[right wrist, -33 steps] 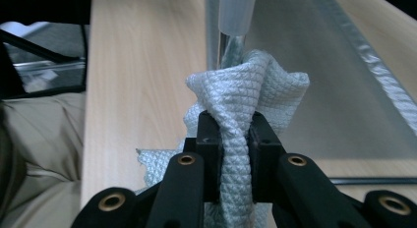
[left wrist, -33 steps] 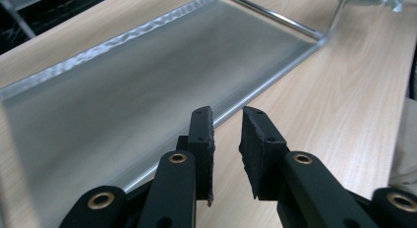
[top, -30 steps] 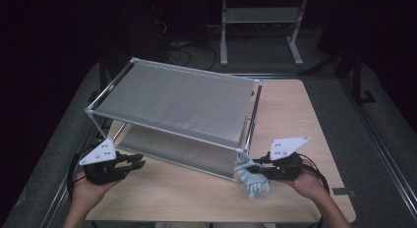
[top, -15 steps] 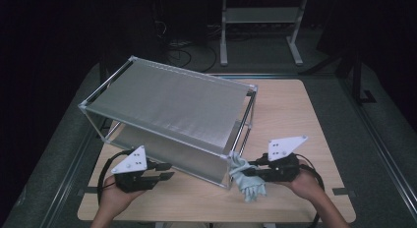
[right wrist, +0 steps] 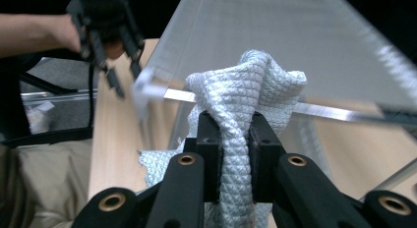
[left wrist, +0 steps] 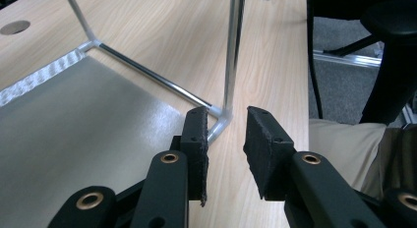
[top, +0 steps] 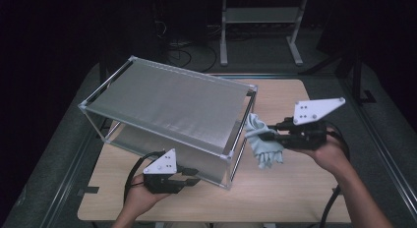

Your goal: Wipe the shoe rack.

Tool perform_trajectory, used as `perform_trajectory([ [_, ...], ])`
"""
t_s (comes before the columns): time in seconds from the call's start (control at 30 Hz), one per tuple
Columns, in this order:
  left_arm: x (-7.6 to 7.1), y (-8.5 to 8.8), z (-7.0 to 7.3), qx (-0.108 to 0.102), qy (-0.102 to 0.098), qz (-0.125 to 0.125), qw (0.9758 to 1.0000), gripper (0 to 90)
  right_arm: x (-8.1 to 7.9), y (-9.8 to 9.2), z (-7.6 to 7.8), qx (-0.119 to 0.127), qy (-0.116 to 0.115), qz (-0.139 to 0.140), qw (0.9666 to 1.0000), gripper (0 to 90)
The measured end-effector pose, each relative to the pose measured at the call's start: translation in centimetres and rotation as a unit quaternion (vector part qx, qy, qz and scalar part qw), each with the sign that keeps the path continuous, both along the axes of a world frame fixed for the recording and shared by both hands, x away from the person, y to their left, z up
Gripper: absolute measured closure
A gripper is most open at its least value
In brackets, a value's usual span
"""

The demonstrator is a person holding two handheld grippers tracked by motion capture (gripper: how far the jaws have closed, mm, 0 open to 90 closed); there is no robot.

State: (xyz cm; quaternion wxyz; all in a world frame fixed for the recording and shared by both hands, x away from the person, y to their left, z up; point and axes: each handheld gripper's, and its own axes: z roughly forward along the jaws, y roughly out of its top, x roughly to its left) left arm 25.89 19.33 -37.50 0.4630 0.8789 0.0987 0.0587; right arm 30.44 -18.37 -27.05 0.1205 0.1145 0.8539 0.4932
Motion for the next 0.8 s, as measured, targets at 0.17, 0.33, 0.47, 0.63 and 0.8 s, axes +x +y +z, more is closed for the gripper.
perform_trajectory([
  [0.17, 0.2, -1.3, 0.3, -0.007, -0.004, -0.01, 0.9999, 69.0, 2.7, 3.5, 1.0, -0.031, -0.001, 0.013, 0.9994, 78.8],
  [0.33, 0.4, -2.9, 0.3, -0.018, -0.002, -0.023, 0.9996, 68.1, 4.4, 6.2, -0.2, -0.062, 0.013, 0.018, 0.9978, 78.9],
  [0.47, 0.6, -4.2, 0.2, -0.018, 0.001, -0.032, 0.9993, 68.0, 4.8, 6.5, -0.7, -0.071, 0.018, 0.017, 0.9972, 79.1],
  [0.63, 0.9, -5.3, 0.4, -0.016, -0.002, -0.037, 0.9992, 67.9, 4.6, 6.7, -0.8, -0.081, 0.014, 0.019, 0.9964, 79.5],
  [0.8, 1.1, -6.1, 0.4, -0.025, 0.001, -0.04, 0.9989, 67.4, 4.6, 6.8, -1.0, -0.081, 0.015, 0.02, 0.9964, 79.6],
])
